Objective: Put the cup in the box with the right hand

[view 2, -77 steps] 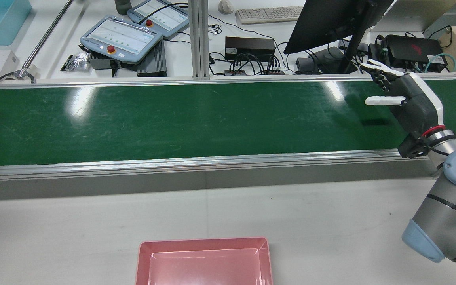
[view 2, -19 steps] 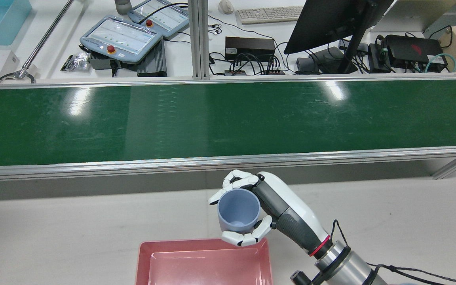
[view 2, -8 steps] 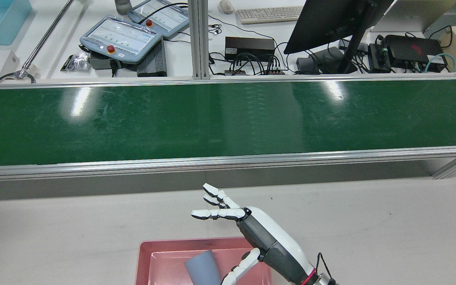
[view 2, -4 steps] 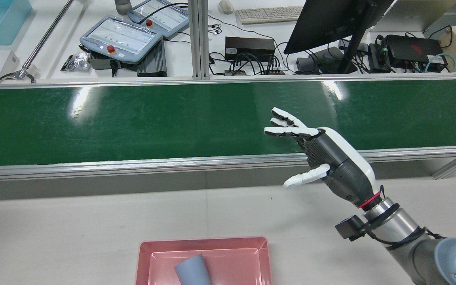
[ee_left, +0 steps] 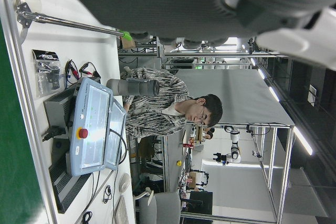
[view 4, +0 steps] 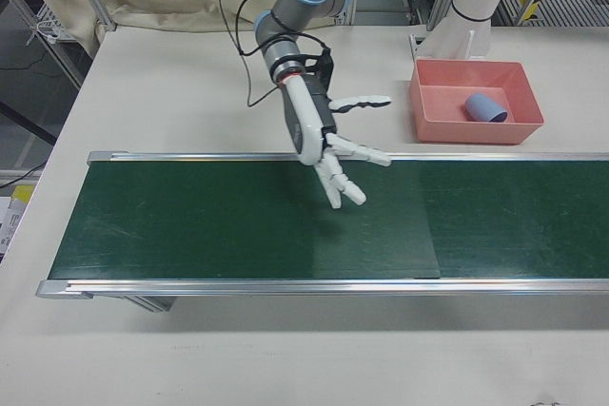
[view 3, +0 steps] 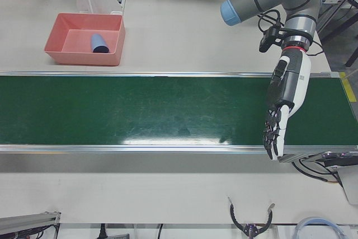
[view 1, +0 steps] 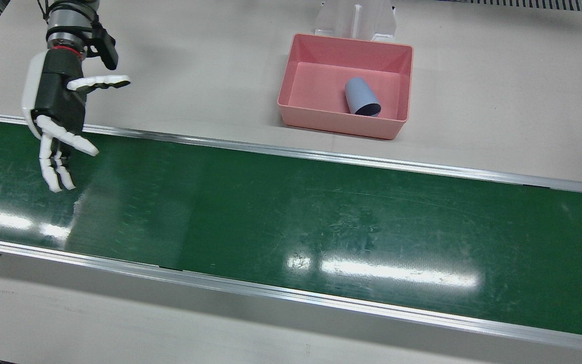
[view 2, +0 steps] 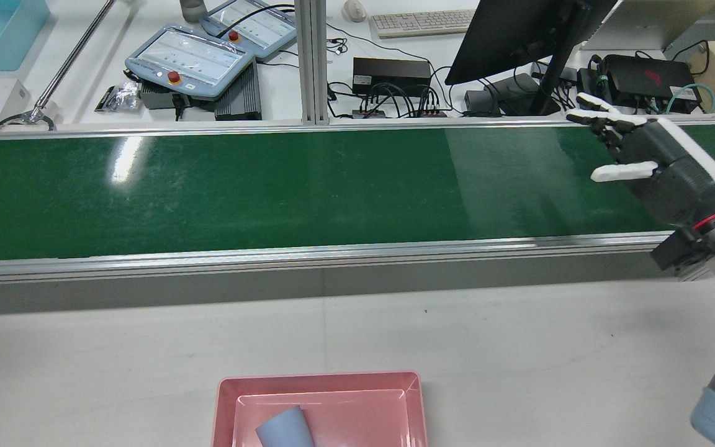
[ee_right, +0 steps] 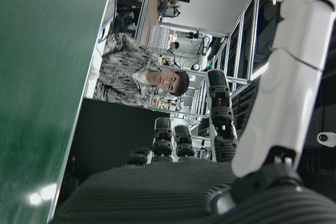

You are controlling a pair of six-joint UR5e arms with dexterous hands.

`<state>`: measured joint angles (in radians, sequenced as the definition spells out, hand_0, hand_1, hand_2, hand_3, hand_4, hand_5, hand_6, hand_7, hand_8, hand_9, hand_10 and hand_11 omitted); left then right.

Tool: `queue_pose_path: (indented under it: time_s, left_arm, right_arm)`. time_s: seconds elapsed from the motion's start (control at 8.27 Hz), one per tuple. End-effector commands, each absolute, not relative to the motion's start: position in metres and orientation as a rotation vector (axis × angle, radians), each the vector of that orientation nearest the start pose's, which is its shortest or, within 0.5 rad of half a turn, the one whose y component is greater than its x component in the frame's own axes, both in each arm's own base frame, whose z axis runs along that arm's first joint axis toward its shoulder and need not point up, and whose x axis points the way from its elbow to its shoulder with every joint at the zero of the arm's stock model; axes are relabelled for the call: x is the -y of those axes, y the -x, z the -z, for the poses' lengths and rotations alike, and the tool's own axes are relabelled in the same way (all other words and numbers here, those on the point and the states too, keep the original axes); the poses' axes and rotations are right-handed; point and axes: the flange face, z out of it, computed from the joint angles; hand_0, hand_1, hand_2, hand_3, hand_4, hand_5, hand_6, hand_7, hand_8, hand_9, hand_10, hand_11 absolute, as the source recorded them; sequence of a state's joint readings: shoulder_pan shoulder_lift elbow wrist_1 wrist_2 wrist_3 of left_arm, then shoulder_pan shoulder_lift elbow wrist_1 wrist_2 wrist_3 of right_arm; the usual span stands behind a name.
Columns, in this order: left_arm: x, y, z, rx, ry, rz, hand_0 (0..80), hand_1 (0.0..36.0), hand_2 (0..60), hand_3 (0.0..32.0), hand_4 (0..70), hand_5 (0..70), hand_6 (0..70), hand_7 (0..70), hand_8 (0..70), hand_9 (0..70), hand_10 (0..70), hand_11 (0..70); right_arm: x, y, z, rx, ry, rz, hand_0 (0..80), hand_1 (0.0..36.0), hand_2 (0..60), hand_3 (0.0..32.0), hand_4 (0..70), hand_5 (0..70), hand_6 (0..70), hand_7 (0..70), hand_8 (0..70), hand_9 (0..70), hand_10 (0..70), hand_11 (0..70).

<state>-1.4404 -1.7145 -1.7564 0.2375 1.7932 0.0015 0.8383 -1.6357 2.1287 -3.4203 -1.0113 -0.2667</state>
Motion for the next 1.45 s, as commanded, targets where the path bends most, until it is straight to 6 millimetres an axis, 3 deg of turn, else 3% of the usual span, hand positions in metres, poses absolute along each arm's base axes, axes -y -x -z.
queue_pose_path:
  time_s: [0.0,0.12,0.24,0.36,0.48,0.6,0.73,0.85,0.97,1.21,1.33]
  left_arm:
    - [0.547,0.040,-0.547,-2.120,0.355,1.930,0.0,0.0,0.0,0.0,0.0,0.0,0.0,0.0,0.0,0.0,0.0,0.0]
    - [0.547,0.040,-0.547,-2.120,0.355,1.930,0.0,0.0,0.0,0.0,0.0,0.0,0.0,0.0,0.0,0.0,0.0,0.0]
    - [0.547,0.041,-0.547,-2.119,0.355,1.932,0.0,0.0,0.0,0.0,0.0,0.0,0.0,0.0,0.0,0.0,0.0,0.0]
    - [0.547,0.041,-0.547,-2.120,0.355,1.930,0.0,0.0,0.0,0.0,0.0,0.0,0.0,0.0,0.0,0.0,0.0,0.0]
    - [0.547,0.041,-0.547,-2.120,0.355,1.930,0.0,0.0,0.0,0.0,0.0,0.0,0.0,0.0,0.0,0.0,0.0,0.0]
    - [0.547,0.041,-0.547,-2.120,0.355,1.930,0.0,0.0,0.0,0.0,0.0,0.0,0.0,0.0,0.0,0.0,0.0,0.0]
    - [0.547,0.041,-0.547,-2.120,0.355,1.930,0.0,0.0,0.0,0.0,0.0,0.0,0.0,0.0,0.0,0.0,0.0,0.0]
    - [0.547,0.040,-0.546,-2.121,0.355,1.929,0.0,0.0,0.0,0.0,0.0,0.0,0.0,0.0,0.0,0.0,0.0,0.0]
    - [0.547,0.041,-0.547,-2.120,0.355,1.930,0.0,0.0,0.0,0.0,0.0,0.0,0.0,0.0,0.0,0.0,0.0,0.0]
    - [0.547,0.041,-0.547,-2.120,0.355,1.930,0.0,0.0,0.0,0.0,0.0,0.0,0.0,0.0,0.0,0.0,0.0,0.0]
    - [0.547,0.041,-0.547,-2.119,0.355,1.932,0.0,0.0,0.0,0.0,0.0,0.0,0.0,0.0,0.0,0.0,0.0,0.0]
  right_arm:
    - [0.450,0.044,-0.560,-2.445,0.202,2.184,56.1,14.4,2.4,0.0,27.3,6.4,6.3,20.7,10.9,19.7,4.4,8.1]
    - [0.449,0.031,-0.582,-2.484,0.165,2.149,54.7,16.0,7.2,0.0,24.7,6.4,6.6,22.1,11.2,20.1,5.6,9.7]
    - [0.456,0.023,-0.622,-2.512,0.019,2.121,56.0,12.8,0.0,0.0,25.2,6.6,6.7,22.1,11.2,20.2,6.7,11.4]
    - [0.456,-0.021,-0.642,-2.481,0.054,2.087,55.3,12.5,0.0,0.0,22.8,6.7,6.9,22.5,11.6,20.8,7.8,13.1]
    - [0.439,-0.068,-0.651,-2.430,0.147,2.099,52.6,15.6,9.1,0.0,15.7,6.7,6.7,21.3,11.1,20.0,8.1,13.6]
    - [0.433,-0.082,-0.657,-2.425,0.167,2.122,53.9,15.5,7.2,0.0,19.5,6.7,6.9,22.8,11.4,20.6,7.3,12.4]
    - [0.432,-0.082,-0.667,-2.411,0.179,2.155,56.0,15.7,4.9,0.0,29.1,6.4,7.1,24.7,11.5,21.0,5.1,9.1]
    - [0.438,-0.083,-0.660,-2.419,0.202,2.153,56.5,14.8,2.6,0.0,34.8,6.1,7.1,25.6,11.5,21.1,4.2,7.7]
    - [0.450,-0.084,-0.629,-2.452,0.255,2.132,55.5,16.6,8.0,0.0,35.3,5.8,7.1,25.9,11.4,21.1,3.3,6.3]
    - [0.447,-0.068,-0.578,-2.458,0.326,2.225,56.0,16.1,5.9,0.0,41.2,5.3,6.8,26.3,11.1,20.8,0.3,1.7]
    - [0.451,-0.068,-0.576,-2.428,0.330,2.253,55.5,15.8,5.8,0.0,37.7,5.3,6.6,25.7,11.1,20.8,0.0,0.3]
